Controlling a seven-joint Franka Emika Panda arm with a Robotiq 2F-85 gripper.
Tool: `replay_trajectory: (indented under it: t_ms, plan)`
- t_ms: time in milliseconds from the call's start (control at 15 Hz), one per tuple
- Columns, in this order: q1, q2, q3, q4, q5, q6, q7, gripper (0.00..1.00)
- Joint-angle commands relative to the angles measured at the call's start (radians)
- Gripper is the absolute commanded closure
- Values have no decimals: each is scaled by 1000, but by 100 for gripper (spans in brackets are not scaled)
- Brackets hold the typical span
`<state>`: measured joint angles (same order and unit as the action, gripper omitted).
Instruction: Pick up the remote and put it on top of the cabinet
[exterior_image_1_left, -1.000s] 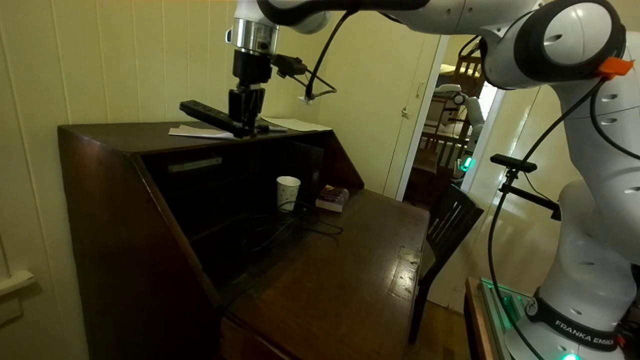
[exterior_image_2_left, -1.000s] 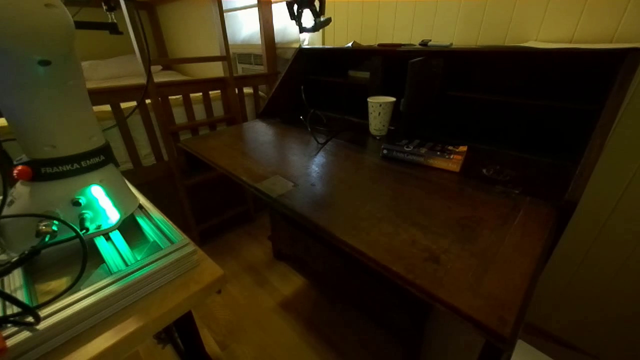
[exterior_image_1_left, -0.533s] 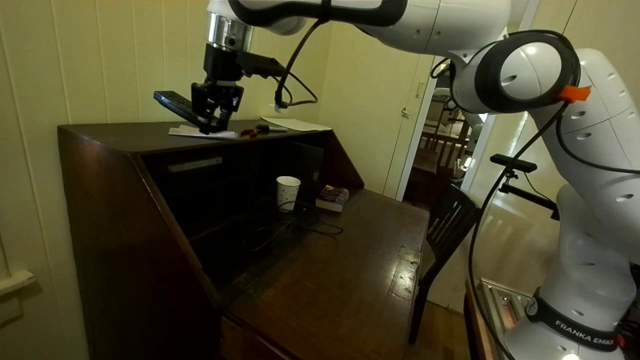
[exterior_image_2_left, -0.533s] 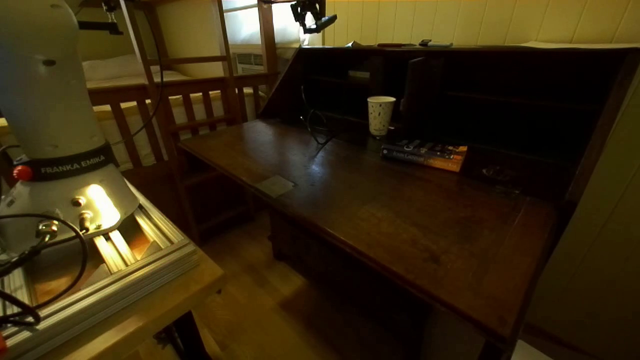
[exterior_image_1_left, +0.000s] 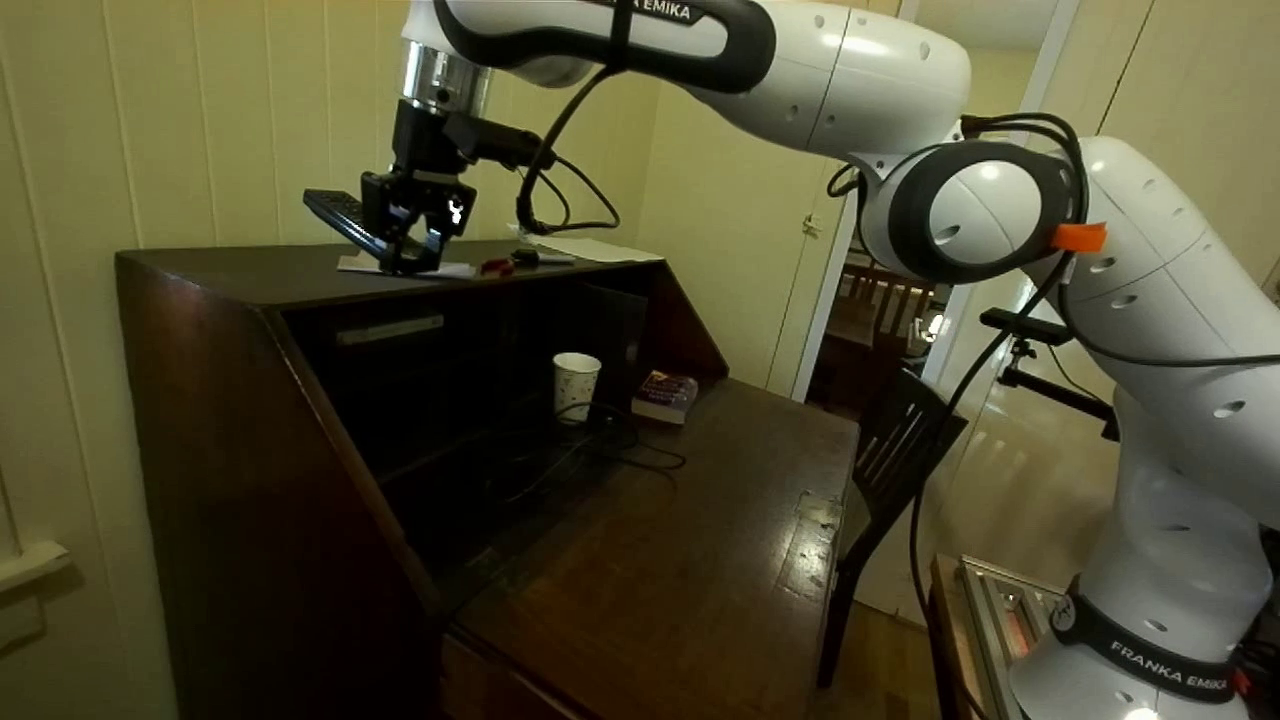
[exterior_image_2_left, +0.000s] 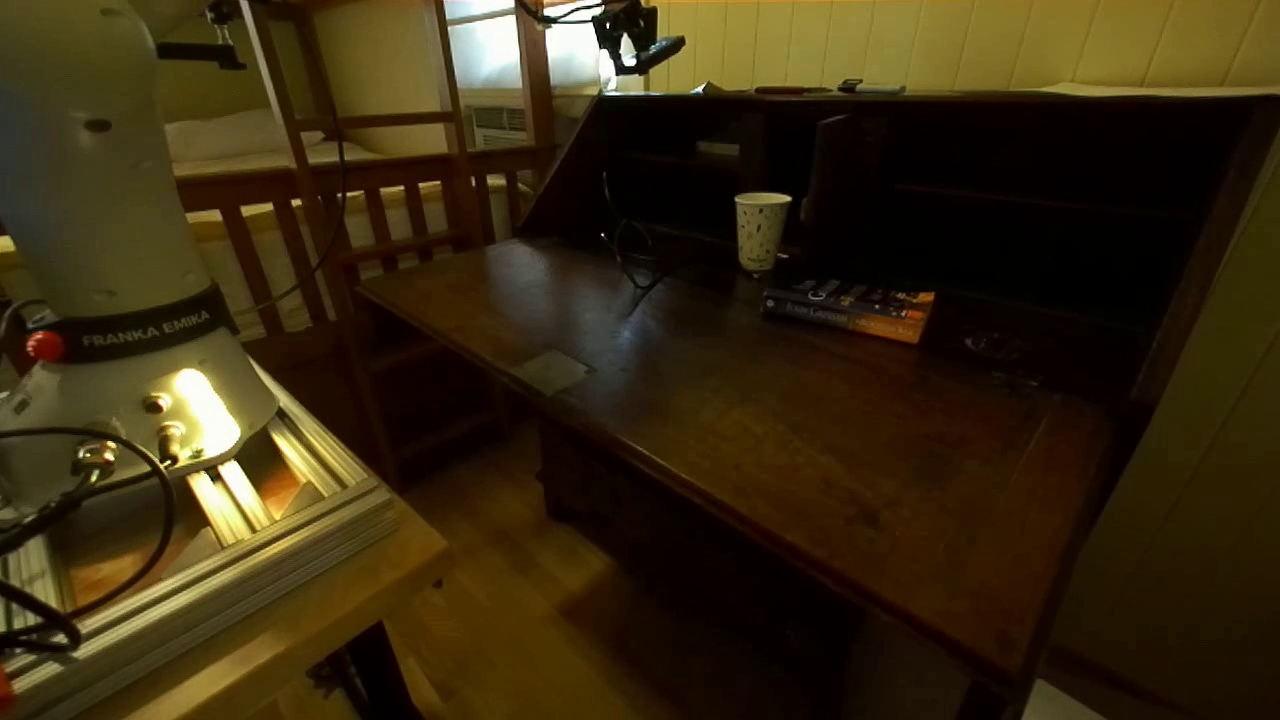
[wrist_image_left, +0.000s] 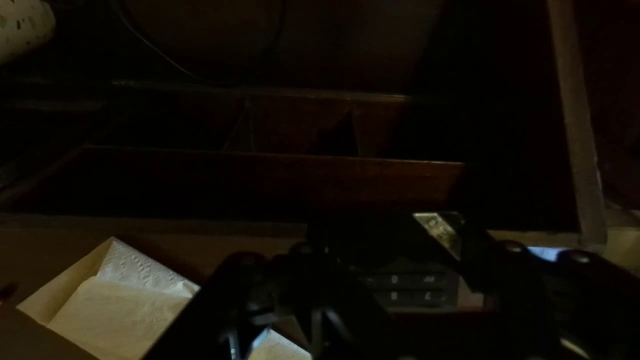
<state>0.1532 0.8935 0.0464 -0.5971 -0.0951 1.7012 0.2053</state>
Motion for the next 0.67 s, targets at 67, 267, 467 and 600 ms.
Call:
replay_trajectory:
  t_ms: [67, 267, 467, 600]
  plan:
    - [-2, 66, 15, 114, 26, -54, 25, 64]
    - [-10, 65, 31, 119, 44, -67, 21, 64]
    - [-15, 62, 38, 121, 61, -77, 26, 64]
    - [-18, 63, 37, 122, 63, -79, 32, 64]
